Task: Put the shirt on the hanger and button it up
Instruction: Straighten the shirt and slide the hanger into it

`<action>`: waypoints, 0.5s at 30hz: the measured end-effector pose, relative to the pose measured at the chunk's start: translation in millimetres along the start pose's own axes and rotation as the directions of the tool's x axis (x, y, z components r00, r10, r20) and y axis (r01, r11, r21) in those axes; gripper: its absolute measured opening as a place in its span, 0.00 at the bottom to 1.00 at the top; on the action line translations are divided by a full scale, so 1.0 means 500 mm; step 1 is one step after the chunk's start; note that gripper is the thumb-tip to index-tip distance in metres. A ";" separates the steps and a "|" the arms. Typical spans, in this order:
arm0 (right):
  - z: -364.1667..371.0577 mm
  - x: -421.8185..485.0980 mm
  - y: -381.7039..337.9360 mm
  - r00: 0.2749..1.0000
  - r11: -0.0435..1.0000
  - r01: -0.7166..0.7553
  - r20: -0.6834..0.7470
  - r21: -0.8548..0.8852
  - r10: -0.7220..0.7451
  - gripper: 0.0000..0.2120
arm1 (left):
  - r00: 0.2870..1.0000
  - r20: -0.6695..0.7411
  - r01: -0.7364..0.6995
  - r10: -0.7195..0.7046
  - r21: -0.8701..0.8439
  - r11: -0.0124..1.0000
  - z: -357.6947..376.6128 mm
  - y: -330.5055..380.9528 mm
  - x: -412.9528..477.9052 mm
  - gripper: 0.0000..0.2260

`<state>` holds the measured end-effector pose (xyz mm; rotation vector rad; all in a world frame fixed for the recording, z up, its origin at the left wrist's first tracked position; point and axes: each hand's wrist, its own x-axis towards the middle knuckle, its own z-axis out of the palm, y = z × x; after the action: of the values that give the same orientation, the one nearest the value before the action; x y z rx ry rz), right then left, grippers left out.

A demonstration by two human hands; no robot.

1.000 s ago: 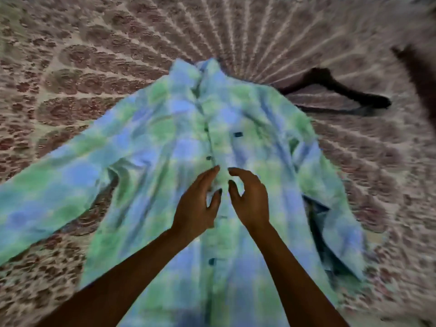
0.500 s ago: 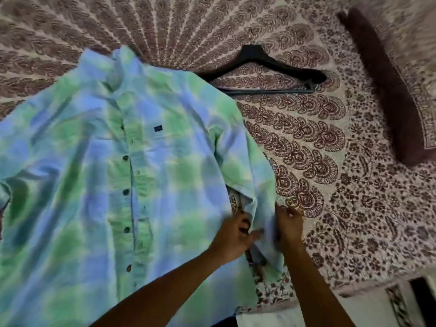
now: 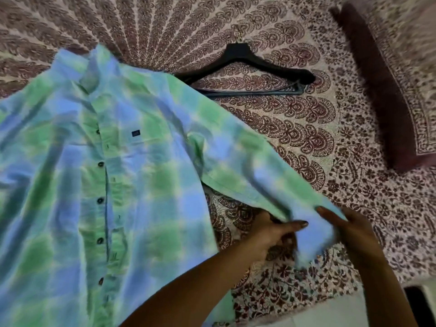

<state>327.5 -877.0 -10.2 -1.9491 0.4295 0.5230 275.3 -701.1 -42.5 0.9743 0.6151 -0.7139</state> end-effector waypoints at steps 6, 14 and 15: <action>-0.007 0.061 0.072 0.961 0.722 -0.054 -0.232 -0.690 -0.150 0.38 | 0.995 -0.084 0.077 -0.054 0.299 0.951 -0.048 -0.010 0.014 0.06; 0.197 0.085 0.039 0.982 0.445 0.066 -0.021 -0.893 -0.187 0.28 | 0.688 -0.181 -0.229 0.703 0.865 0.447 -0.179 0.057 0.034 0.05; 0.211 0.093 0.020 0.961 0.462 0.124 -0.009 -0.878 -0.276 0.26 | 0.659 -0.187 -0.240 0.728 0.866 0.439 -0.196 0.079 0.042 0.05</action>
<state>343.7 -788.2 -82.8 -3.0243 -0.0439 0.4735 304.5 -604.2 -79.8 2.1737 0.4130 -0.0641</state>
